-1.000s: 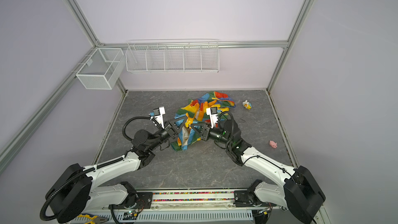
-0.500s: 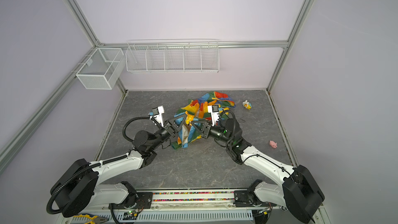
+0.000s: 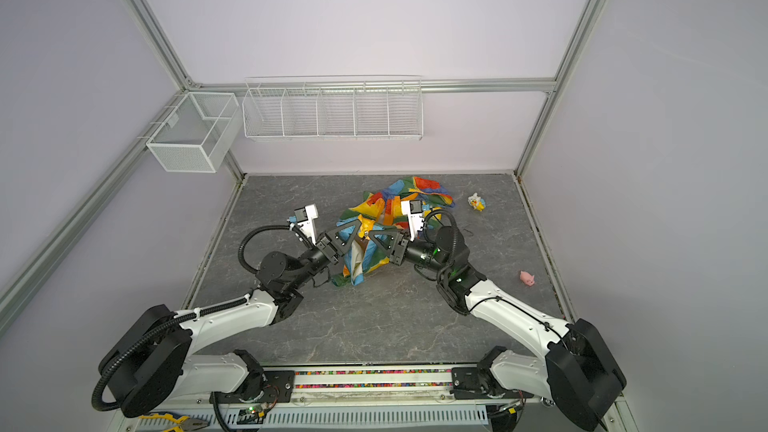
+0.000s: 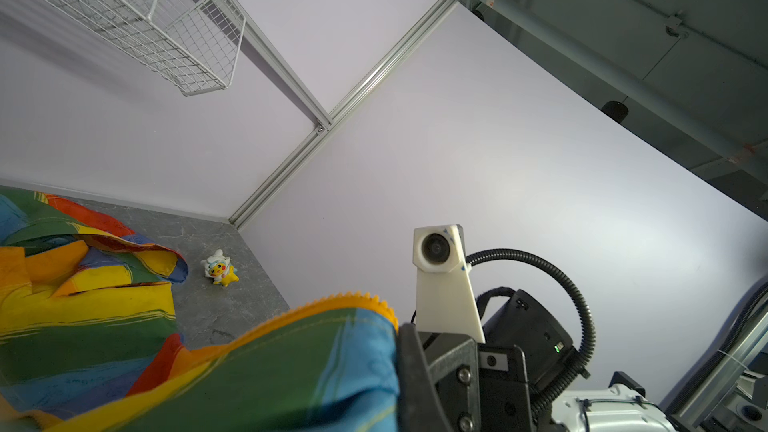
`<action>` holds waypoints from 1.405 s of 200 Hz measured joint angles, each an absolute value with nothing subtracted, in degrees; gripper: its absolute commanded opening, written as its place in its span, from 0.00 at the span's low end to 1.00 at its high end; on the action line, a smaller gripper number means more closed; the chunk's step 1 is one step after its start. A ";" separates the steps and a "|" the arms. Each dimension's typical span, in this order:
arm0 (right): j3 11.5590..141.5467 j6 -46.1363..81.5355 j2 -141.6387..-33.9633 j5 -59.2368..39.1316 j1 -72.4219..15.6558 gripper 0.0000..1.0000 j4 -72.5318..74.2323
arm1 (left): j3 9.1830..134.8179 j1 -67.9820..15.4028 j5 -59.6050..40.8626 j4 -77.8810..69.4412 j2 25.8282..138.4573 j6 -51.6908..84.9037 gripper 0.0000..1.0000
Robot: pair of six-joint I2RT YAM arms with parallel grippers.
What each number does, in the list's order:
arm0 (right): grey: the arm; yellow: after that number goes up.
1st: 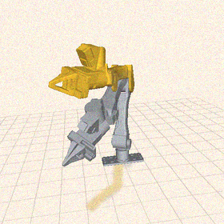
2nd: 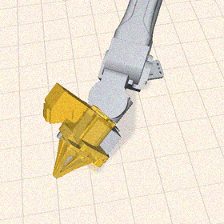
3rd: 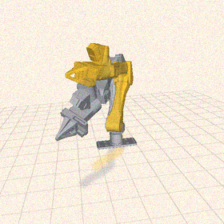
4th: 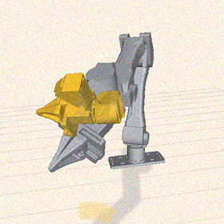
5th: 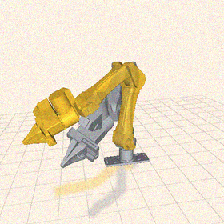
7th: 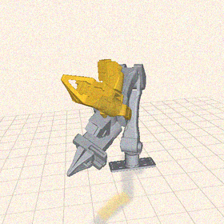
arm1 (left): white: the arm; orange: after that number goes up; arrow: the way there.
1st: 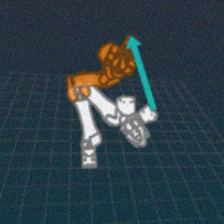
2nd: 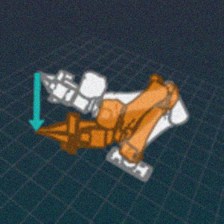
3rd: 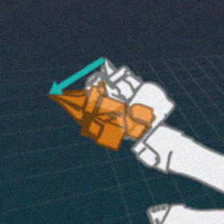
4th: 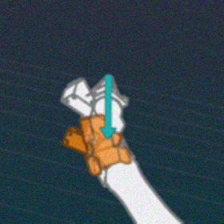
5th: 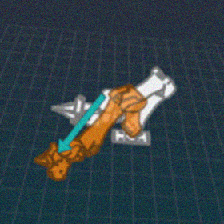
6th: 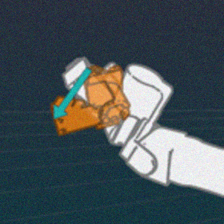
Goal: Zip up the jacket
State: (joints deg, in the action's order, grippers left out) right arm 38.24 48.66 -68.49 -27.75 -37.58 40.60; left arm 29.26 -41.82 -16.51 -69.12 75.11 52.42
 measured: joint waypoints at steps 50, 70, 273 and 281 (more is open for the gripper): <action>38.44 48.69 -68.51 -28.58 -37.47 0.06 41.04 | 29.26 -41.82 -16.78 -69.19 75.40 53.43 0.00; 38.48 48.71 -68.51 -28.58 -37.41 0.06 41.04 | 29.26 -41.82 -17.21 -69.67 75.68 53.87 0.00; 38.61 50.89 -69.63 -29.56 -35.59 0.06 42.76 | 29.36 -41.74 -21.98 -71.57 77.65 58.52 0.00; 38.61 51.05 -69.67 -29.43 -35.53 0.06 42.76 | 29.36 -41.71 -21.89 -71.61 77.82 58.54 0.00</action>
State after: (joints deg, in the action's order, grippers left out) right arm 38.61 51.05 -69.67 -29.43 -35.53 42.76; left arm 29.36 -41.71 -21.89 -71.61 77.82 58.54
